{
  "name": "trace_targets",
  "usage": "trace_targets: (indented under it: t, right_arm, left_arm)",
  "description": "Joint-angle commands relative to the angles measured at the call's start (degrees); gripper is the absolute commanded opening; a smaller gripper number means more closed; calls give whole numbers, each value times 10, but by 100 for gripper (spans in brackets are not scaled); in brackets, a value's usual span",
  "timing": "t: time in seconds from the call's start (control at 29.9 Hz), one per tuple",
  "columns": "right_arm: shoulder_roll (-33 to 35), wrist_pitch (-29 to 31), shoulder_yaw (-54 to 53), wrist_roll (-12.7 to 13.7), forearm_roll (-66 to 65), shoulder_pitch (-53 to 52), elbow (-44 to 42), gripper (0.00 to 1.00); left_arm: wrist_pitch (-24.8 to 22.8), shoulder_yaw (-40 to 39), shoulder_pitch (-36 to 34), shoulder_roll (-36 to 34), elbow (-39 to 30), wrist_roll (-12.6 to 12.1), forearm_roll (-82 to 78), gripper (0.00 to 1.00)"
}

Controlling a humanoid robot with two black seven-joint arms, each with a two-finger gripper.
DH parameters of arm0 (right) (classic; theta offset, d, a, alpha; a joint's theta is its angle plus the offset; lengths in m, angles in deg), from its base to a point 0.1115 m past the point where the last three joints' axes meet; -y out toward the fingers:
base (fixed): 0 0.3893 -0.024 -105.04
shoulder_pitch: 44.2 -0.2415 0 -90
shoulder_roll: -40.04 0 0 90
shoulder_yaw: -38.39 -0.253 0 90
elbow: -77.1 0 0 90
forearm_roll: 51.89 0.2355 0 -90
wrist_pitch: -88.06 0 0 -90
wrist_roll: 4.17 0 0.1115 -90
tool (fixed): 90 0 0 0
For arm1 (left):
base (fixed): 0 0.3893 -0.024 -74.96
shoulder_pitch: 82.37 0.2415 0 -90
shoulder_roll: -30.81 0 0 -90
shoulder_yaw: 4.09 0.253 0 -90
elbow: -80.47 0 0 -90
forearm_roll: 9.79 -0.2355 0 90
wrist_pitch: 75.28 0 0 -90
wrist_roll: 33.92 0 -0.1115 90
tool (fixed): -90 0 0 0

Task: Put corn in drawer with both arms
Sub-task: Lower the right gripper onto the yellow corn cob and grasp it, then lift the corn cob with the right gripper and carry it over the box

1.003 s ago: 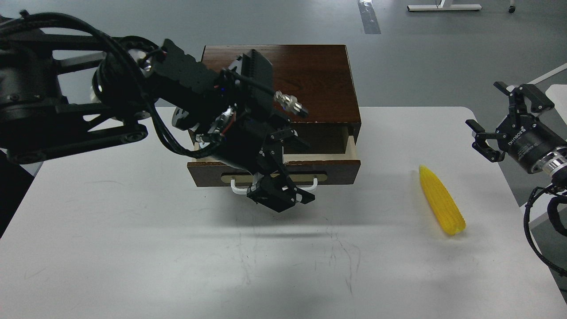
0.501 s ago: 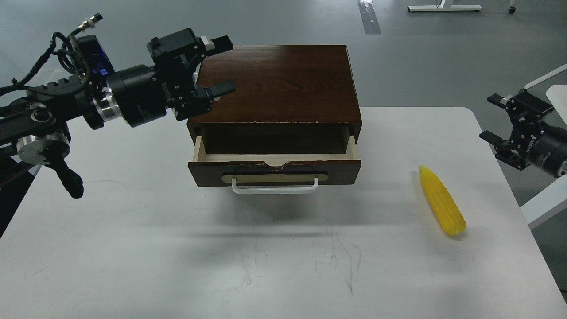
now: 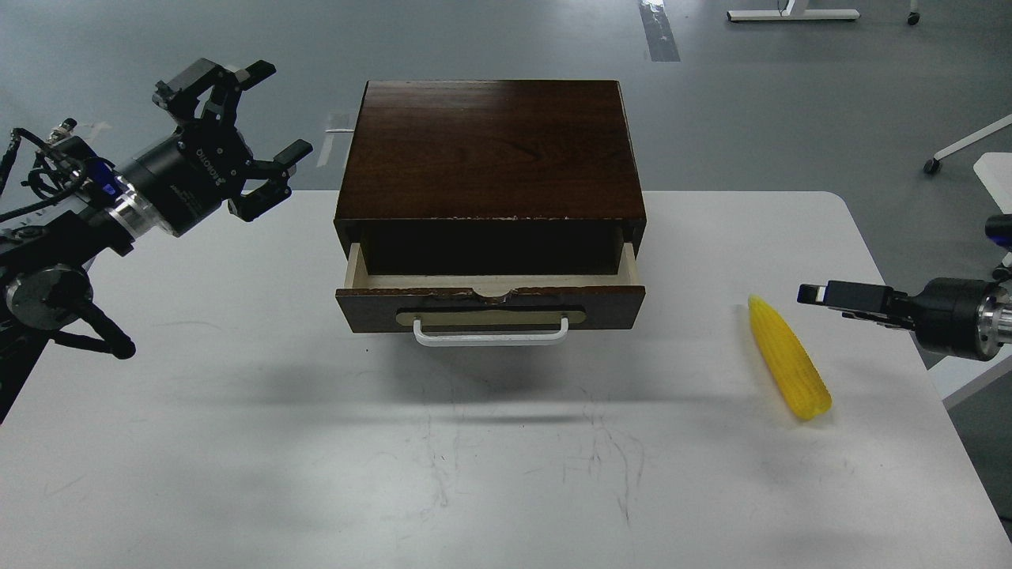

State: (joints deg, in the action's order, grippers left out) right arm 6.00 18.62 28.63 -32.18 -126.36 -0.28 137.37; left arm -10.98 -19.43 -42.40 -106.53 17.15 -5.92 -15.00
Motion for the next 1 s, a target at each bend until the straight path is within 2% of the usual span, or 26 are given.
trace_targets:
  t: [0.0, 0.3, 0.57, 0.7, 0.8, 0.84, 0.87, 0.9, 0.94, 0.97]
  right_arm:
    - [-1, -40, 39, 0, -23, -5, 0, 100]
    - [-37, -43, 51, 0, -34, -5, -22, 100]
    - [-87, -44, 120, 0, -41, -25, -56, 100]
    - [-94, -45, 122, 0, -41, -25, -63, 97]
    - [-96, -45, 127, 0, -42, -25, -65, 87]
    - [-96, -45, 135, 0, -42, -28, -65, 80]
    - [-96, -45, 135, 0, -42, -28, -65, 80]
    - [-95, -45, 144, 0, -42, -33, -65, 68]
    - [-95, -45, 154, 0, -42, -38, -65, 51]
    - [-96, -45, 159, 0, -42, -40, -65, 41]
  left_arm:
    - [2, -5, 5, 4, 9, 0, 12, 98]
    - [4, -12, 13, 33, 24, 0, 11, 98]
    - [0, -15, 13, 37, 24, 0, 10, 98]
    - [0, -16, 13, 38, 24, 0, 9, 98]
    - [0, -18, 13, 39, 24, 0, 8, 98]
    - [0, -18, 13, 42, 24, 0, 8, 98]
    - [0, -18, 13, 42, 24, 0, 8, 98]
    - [1, -18, 13, 44, 24, 0, 6, 98]
    - [1, -18, 13, 44, 24, 0, 6, 98]
    - [1, -18, 13, 44, 24, 0, 5, 98]
